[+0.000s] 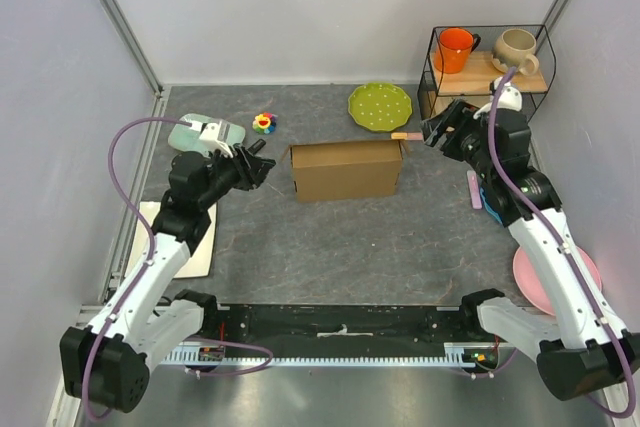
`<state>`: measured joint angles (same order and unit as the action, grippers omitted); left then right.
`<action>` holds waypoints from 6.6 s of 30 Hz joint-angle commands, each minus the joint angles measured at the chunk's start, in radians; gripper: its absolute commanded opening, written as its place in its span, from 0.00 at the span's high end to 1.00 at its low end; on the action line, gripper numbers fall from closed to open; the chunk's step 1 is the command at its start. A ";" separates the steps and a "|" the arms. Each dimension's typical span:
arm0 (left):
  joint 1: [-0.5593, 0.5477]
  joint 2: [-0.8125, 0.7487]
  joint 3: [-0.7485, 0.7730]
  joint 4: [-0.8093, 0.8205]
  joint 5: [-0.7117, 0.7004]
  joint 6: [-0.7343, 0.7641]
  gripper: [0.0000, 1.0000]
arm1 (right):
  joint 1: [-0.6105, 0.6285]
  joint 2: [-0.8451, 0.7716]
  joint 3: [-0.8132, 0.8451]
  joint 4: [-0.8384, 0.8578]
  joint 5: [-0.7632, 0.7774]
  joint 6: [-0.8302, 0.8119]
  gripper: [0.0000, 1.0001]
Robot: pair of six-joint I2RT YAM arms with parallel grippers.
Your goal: Fold the paper box
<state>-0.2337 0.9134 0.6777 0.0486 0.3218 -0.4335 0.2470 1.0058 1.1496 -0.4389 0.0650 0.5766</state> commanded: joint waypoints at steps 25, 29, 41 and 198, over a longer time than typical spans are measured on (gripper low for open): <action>-0.075 0.263 0.188 0.023 0.066 0.383 0.57 | 0.028 0.020 -0.068 0.078 -0.019 -0.029 0.22; -0.087 0.288 0.187 0.019 0.068 0.394 0.62 | 0.028 0.024 -0.070 0.078 -0.013 -0.027 0.22; -0.099 0.320 0.201 -0.019 0.007 0.423 0.76 | 0.029 0.010 -0.083 0.069 0.005 -0.037 0.22; -0.111 0.499 0.436 -0.227 -0.113 0.423 0.98 | 0.167 0.307 -0.016 0.026 0.159 -0.230 0.54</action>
<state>-0.3447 1.3983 1.0821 -0.1432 0.1894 -0.0364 0.4145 1.3090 1.1240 -0.4747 0.2085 0.3614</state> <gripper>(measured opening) 0.029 0.461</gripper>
